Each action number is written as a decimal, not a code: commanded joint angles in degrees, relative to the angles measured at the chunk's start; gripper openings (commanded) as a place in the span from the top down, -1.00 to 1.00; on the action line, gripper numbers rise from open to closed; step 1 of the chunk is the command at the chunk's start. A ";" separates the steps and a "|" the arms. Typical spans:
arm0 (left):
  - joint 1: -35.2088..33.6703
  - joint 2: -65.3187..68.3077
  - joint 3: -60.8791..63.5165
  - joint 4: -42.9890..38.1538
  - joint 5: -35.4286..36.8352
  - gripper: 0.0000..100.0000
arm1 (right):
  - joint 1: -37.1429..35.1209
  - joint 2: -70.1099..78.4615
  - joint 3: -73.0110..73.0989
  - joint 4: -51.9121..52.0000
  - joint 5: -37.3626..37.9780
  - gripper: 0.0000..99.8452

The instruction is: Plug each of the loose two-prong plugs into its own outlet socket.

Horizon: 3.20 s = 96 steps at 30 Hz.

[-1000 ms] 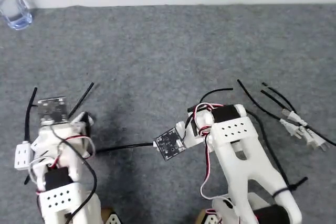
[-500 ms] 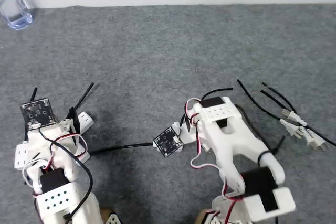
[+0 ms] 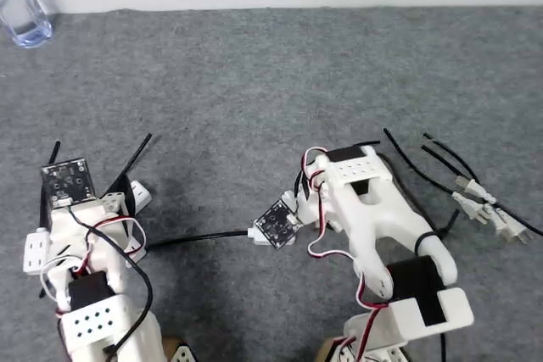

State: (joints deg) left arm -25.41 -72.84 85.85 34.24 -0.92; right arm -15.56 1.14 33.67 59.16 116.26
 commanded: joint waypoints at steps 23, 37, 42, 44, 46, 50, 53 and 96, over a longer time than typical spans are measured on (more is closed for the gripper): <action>2.90 -0.09 0.84 -1.41 0.35 0.54 | 6.55 -23.08 -39.91 43.91 -20.75 0.98; 2.99 -0.09 0.84 -1.41 0.35 0.54 | 4.09 -21.76 -15.65 43.38 -15.38 0.98; 2.99 -0.09 0.84 -1.41 0.35 0.54 | 4.35 -12.18 -10.46 39.60 -13.19 0.98; 2.90 -0.09 0.84 -1.41 0.35 0.54 | 6.73 -7.08 -10.37 35.65 -13.19 0.98; 2.90 -0.09 0.84 -1.41 0.35 0.54 | 8.57 -2.07 -10.37 30.64 -13.19 0.98; 2.90 -0.09 0.84 -1.41 0.35 0.54 | 9.19 5.93 -10.73 22.29 -13.19 0.98; 2.90 -0.09 0.84 -1.41 0.35 0.54 | 7.69 10.86 -13.63 20.00 -13.19 0.98; 3.08 -0.09 0.84 -1.49 0.35 0.54 | 10.07 -12.35 6.68 0.48 -45.10 0.60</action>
State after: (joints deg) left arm -22.59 -72.84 86.90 34.07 -0.92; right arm -7.38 -6.68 31.82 72.70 73.63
